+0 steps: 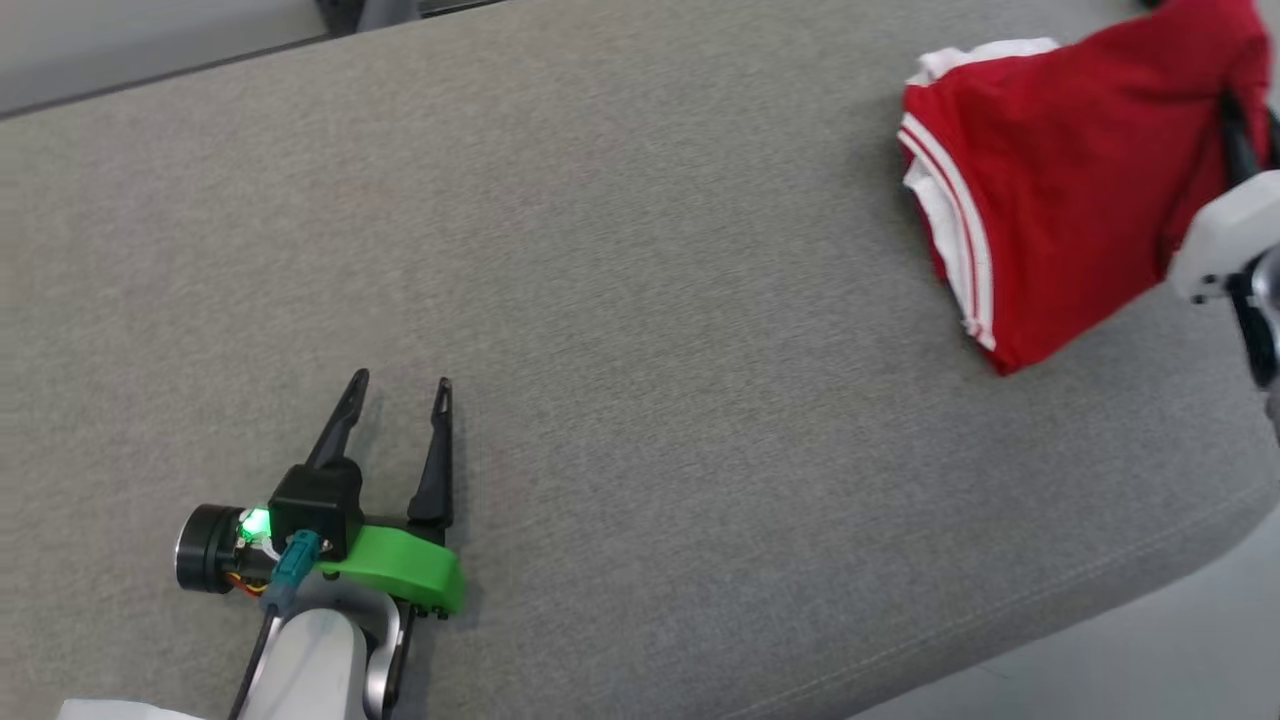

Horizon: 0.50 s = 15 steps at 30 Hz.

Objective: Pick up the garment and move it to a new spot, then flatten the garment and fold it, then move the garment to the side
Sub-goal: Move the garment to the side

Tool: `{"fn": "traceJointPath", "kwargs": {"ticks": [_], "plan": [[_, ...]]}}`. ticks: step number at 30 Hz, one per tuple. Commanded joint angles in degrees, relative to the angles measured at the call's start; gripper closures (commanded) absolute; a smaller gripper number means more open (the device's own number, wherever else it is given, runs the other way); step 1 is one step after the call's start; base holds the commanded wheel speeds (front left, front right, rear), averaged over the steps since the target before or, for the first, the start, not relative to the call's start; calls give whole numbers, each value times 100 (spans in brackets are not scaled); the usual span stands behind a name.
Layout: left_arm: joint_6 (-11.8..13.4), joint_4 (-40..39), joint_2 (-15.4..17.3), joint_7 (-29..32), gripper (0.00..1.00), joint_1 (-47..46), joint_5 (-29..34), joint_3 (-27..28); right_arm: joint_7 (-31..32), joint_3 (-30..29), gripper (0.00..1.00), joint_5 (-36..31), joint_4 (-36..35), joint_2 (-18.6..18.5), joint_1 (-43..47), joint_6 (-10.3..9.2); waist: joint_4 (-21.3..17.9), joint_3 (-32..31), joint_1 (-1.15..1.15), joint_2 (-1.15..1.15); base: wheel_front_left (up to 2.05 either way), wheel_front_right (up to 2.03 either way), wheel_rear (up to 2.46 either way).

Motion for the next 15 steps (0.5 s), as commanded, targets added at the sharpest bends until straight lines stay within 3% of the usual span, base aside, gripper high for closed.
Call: {"fn": "traceJointPath", "kwargs": {"ticks": [1,4,7,11,15], "plan": [[0,6,36,3,0,-91,17,29,-7,-248,0,-214,351,-144,-139,-9,818,589,0,0,0,0,0],[45,-1,30,3,0,-98,1,81,-11,-802,0,-555,686,-332,-322,-9,934,578,0,0,0,0,0],[79,-14,26,3,0,-58,-29,120,-11,-1323,0,-932,372,-315,-160,-9,997,501,0,0,0,0,0],[158,-99,24,2,0,81,-112,249,-13,-1540,0,-1105,-617,316,264,-9,1021,273,0,0,0,0,0],[204,-256,21,3,0,265,-254,386,-13,-1080,0,-743,-1765,946,1230,-9,1129,-78,0,0,0,0,0]]}}
